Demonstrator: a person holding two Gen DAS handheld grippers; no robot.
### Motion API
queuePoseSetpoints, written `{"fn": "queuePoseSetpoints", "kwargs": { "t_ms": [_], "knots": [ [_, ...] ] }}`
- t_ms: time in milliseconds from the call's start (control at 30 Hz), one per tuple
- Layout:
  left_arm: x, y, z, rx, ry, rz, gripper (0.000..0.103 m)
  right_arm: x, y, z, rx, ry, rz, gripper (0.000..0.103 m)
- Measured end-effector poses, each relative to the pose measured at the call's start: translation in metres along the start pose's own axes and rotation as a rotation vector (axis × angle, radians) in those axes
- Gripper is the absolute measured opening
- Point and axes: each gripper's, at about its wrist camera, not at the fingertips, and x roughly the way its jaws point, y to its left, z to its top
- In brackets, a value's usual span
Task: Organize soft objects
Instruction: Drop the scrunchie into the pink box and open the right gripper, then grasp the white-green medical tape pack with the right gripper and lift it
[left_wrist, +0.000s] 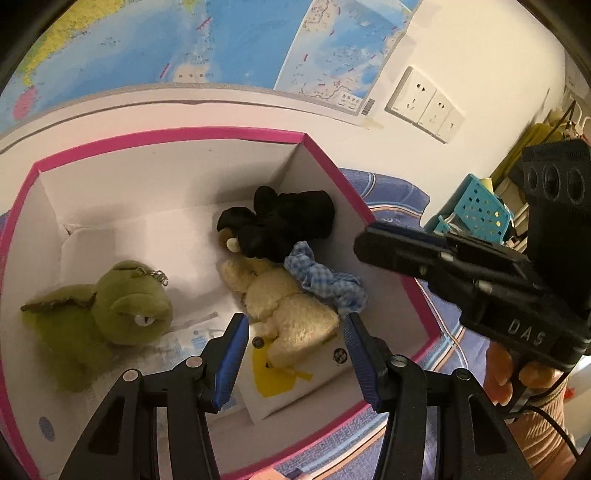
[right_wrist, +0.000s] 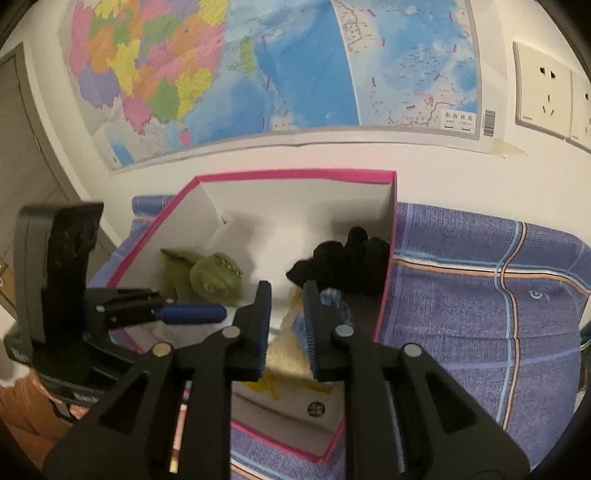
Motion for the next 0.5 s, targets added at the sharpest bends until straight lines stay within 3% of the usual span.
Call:
{"fn": "queuePoseSetpoints", "kwargs": {
  "t_ms": [367,500],
  "knots": [
    [-0.061,-0.006,-0.034,0.079,-0.116,0.000,0.056,-0.047,0.021,-0.032,-0.019,-0.057,0.092,0.027],
    [-0.086,0.002,-0.051,0.073,-0.155,0.004,0.058,-0.066,0.039,-0.052,-0.058,-0.068,0.154,0.036]
  ]
}}
